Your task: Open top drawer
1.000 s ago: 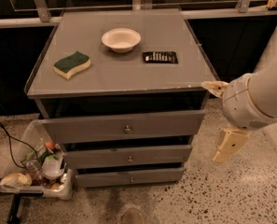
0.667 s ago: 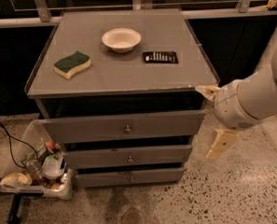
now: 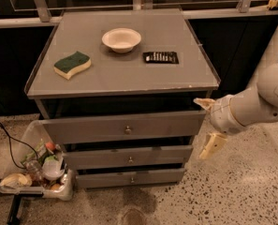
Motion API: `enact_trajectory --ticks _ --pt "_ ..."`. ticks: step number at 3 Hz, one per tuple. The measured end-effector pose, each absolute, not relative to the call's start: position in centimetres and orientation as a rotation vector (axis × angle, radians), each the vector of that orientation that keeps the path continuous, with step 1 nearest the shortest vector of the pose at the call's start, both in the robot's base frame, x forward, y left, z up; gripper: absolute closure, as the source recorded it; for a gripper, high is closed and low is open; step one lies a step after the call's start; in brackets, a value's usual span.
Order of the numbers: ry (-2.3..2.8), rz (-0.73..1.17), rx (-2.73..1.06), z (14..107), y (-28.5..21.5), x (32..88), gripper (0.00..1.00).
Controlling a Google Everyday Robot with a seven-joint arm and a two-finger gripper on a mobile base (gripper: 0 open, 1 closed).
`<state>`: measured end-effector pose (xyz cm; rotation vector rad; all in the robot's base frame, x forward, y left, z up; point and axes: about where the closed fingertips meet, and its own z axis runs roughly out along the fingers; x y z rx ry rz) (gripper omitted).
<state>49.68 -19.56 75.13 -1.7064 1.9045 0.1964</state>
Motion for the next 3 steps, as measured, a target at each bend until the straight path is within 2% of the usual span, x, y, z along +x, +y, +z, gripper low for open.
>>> enact_trajectory --ticks 1,3 --pt "1.891 0.290 -1.695 71.4 -19.0 51.7 0.00" --pt "1.801 0.340 -1.709 71.0 -16.9 53.6 0.00"
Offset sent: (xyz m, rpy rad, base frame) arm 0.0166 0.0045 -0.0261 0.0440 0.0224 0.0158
